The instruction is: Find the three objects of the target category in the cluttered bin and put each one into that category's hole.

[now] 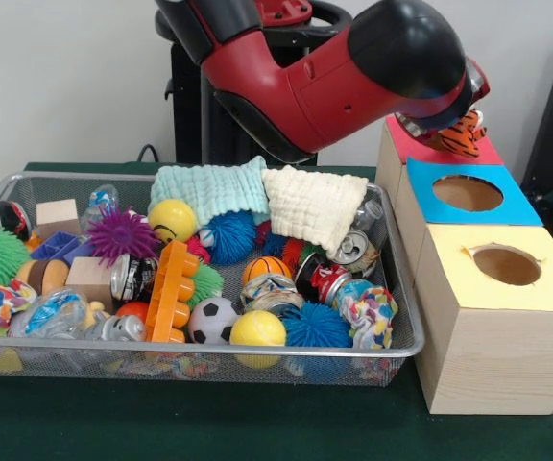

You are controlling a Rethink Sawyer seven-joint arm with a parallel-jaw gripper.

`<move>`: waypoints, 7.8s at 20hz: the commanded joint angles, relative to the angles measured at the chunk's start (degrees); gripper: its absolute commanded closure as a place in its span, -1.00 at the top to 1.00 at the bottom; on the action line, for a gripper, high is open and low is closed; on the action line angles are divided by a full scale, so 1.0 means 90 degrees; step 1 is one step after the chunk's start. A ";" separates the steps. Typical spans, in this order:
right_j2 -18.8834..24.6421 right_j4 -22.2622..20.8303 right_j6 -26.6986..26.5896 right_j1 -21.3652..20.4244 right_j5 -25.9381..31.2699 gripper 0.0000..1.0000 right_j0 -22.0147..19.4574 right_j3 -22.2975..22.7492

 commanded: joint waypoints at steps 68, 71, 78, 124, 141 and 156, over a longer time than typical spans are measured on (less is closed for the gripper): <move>-0.1027 0.0376 0.0705 -0.0110 0.0212 -1.00 0.0567 0.0035; -0.1014 0.0380 0.0717 -0.0088 0.0128 -1.00 0.0579 0.0034; -0.0978 0.0434 0.0729 -0.0070 0.0049 -1.00 0.0578 0.0014; -0.3280 -0.2428 0.2654 -0.0804 -0.3387 1.00 0.2245 -0.1087; -0.3960 -0.2929 0.4284 -0.0507 -0.6279 1.00 0.2790 -0.0967; -0.3471 -0.2273 0.3781 -0.0825 -0.7067 1.00 0.2179 -0.0409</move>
